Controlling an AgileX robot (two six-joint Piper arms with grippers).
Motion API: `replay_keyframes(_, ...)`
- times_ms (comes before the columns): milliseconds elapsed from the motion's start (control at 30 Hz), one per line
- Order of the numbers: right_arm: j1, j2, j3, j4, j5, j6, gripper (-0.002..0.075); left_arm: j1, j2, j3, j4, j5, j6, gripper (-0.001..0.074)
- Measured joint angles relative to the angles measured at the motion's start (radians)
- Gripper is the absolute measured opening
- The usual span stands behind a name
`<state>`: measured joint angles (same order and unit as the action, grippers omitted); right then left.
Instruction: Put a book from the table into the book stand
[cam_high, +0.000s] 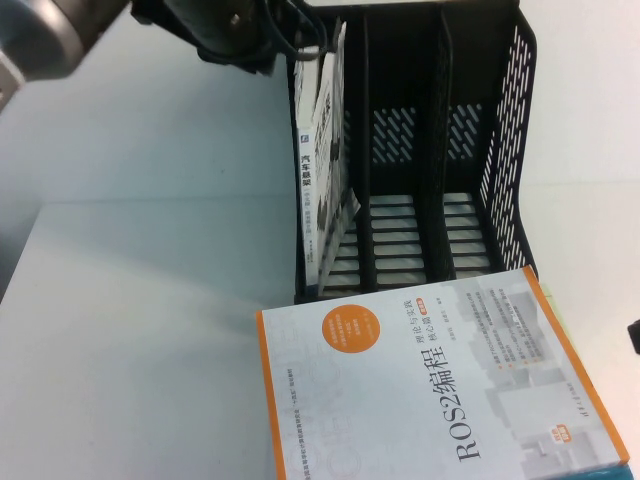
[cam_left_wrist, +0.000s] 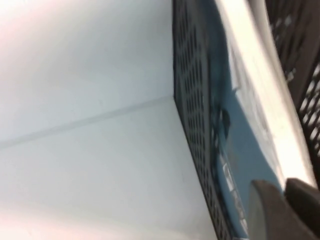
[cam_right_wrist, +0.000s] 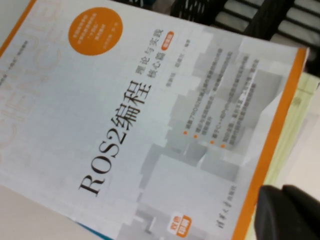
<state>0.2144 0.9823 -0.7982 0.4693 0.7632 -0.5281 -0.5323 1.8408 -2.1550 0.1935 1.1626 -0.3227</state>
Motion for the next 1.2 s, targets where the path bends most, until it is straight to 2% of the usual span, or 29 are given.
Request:
replay_keyframes(167, 0.0, -0.062, -0.038, -0.058, 0.0, 0.004, -0.0003, 0.0, -0.142, 0.009, 0.006, -0.032, 0.034, 0.0006)
replay_keyframes(300, 0.0, -0.178, -0.02, -0.104, 0.002, 0.009, -0.0003, 0.0, -0.316, 0.167, -0.01, -0.115, 0.04, 0.0001)
replay_keyframes(400, 0.0, -0.295, 0.031, -0.164, -0.001, 0.056, -0.0003, 0.0, -0.477, 0.427, -0.04, -0.266, 0.029, 0.0001)
replay_keyframes(567, 0.0, -0.529, 0.138, -0.223, -0.051, 0.138, -0.0003, 0.0, -0.762, 1.001, -0.121, -0.633, 0.006, -0.0001)
replay_keyframes(667, 0.0, -0.656, 0.199, -0.225, -0.096, 0.179, -0.0003, 0.0, -0.896, 1.244, -0.167, -0.811, -0.014, -0.0001)
replay_keyframes(733, 0.0, -0.712, 0.241, -0.225, -0.104, 0.185, -0.0003, 0.0, -0.963, 1.347, -0.186, -0.861, -0.019, -0.0001)
replay_keyframes(933, 0.0, -0.775, 0.328, -0.228, -0.087, 0.192, -0.0003, 0.0, -1.029, 1.506, -0.229, -0.872, -0.025, -0.0001)
replay_keyframes(1200, 0.0, -0.775, 0.339, -0.225, -0.023, 0.198, -0.0003, 0.0, -1.029, 1.538, -0.219, -0.859, -0.019, -0.0001)
